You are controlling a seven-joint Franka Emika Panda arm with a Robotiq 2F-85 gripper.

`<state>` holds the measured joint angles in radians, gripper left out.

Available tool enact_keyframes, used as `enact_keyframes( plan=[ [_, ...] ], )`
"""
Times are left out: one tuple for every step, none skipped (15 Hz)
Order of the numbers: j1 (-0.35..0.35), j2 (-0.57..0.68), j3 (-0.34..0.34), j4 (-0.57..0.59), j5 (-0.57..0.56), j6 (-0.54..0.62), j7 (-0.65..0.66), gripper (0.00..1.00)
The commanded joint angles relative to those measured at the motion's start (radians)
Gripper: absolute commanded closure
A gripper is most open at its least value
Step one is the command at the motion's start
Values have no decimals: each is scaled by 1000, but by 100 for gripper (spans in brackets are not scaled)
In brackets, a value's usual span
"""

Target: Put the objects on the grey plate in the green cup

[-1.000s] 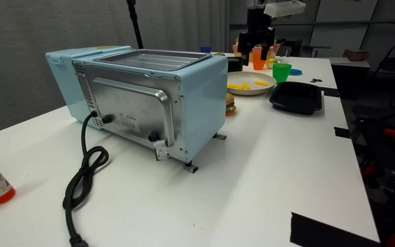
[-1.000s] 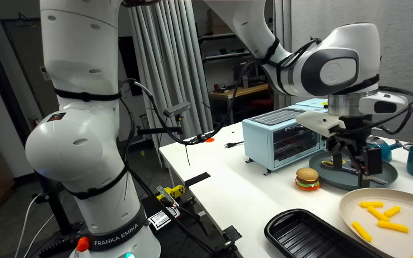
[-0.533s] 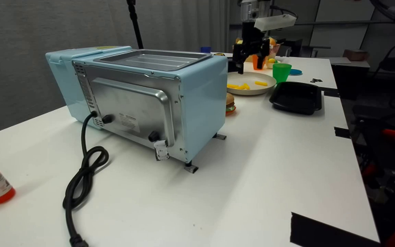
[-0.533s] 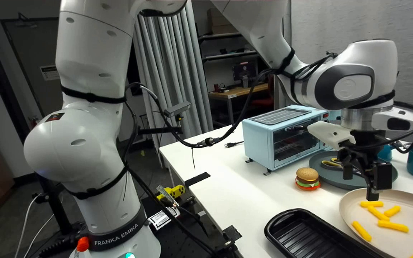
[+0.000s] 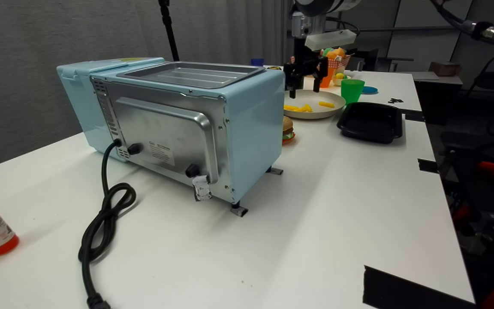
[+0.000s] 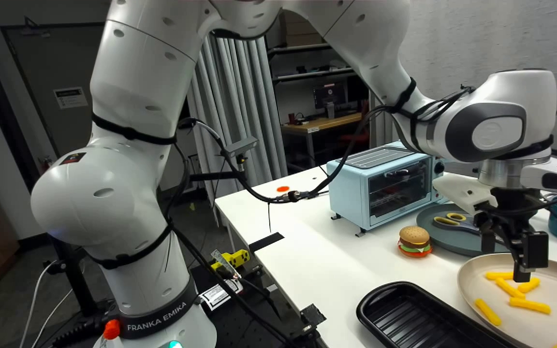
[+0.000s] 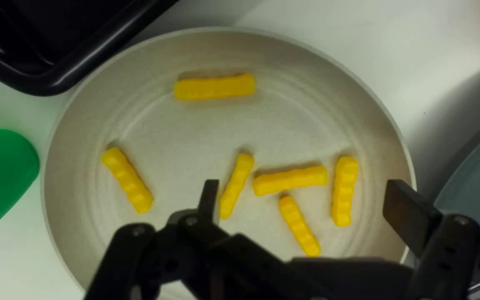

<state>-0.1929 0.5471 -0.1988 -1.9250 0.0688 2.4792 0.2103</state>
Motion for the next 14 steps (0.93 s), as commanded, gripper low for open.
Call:
enact_keyframes(
  plan=[
    [-11,72,10,79,34,17,20,0],
    [-11,85,11,93,37,17,24,0],
    [-9,96,12,106,39,17,28,0],
    [-8,106,11,114,40,21,29,0],
    [-7,115,10,122,41,22,32,0],
    [-9,125,9,130,41,20,35,0],
    [-9,133,8,137,41,19,39,0],
    [-9,142,7,142,40,17,42,0],
    [-9,148,6,145,40,17,45,0],
    [-8,153,5,146,38,17,46,0],
    [-7,158,4,147,38,17,48,0],
    [-7,162,4,147,38,16,49,0],
    [-7,167,3,149,37,15,50,0],
    [-7,172,2,150,36,13,52,0]
  ],
)
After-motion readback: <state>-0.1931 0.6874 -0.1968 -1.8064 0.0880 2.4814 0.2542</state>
